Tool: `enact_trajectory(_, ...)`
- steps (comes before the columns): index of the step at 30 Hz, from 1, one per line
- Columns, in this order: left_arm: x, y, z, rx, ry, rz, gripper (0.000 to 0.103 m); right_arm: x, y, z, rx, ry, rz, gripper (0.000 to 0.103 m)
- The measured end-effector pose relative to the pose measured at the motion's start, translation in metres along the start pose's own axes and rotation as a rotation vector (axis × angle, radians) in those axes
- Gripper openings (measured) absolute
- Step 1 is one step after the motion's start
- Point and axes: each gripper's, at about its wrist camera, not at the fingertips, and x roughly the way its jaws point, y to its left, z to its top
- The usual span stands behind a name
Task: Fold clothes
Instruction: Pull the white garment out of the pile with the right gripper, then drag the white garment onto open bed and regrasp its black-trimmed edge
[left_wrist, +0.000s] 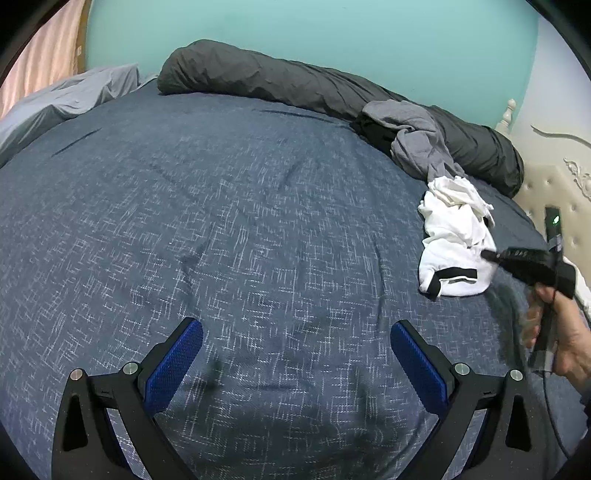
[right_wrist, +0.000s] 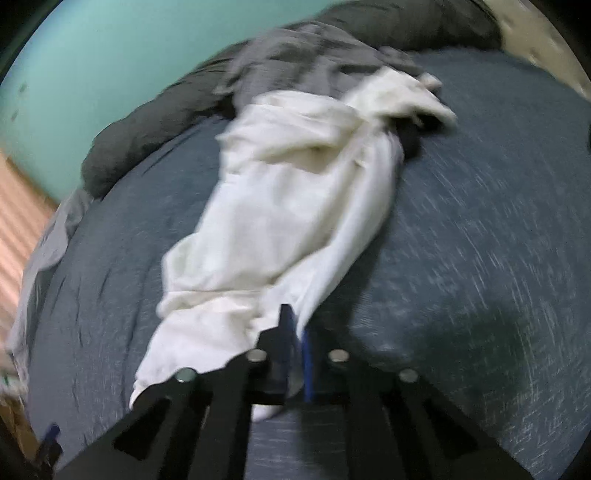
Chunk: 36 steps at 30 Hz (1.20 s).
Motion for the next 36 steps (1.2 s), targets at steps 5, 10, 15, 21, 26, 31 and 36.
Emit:
enact_trajectory(5,-0.01,0.001,0.001,0.031,-0.044,0.032,0.103,-0.045,0.056,-0.006,-0.108,-0.059,0.149,0.002)
enact_trajectory(10,-0.032,0.017,0.003,0.02,-0.098,0.062,0.103,-0.087,0.123,-0.024,-0.192,-0.057,0.324,0.002)
enact_trajectory(15,-0.053,0.039,0.002,-0.015,-0.137,0.086,0.103,-0.097,0.139,-0.072,-0.174,0.071,0.395,0.002)
enact_trajectory(21,-0.056,0.046,-0.002,-0.025,-0.13,0.086,0.103,-0.092,0.122,-0.12,-0.139,0.176,0.363,0.005)
enact_trajectory(26,-0.054,0.04,0.0,-0.016,-0.125,0.071,0.103,-0.112,0.085,-0.114,-0.135,0.114,0.241,0.042)
enact_trajectory(31,-0.049,0.031,0.0,0.003,-0.114,0.059,0.103,-0.121,0.024,-0.086,-0.027,0.032,0.103,0.042)
enact_trajectory(36,-0.041,0.024,-0.002,0.012,-0.094,0.045,0.103,-0.104,-0.016,-0.071,0.07,0.004,0.048,0.042)
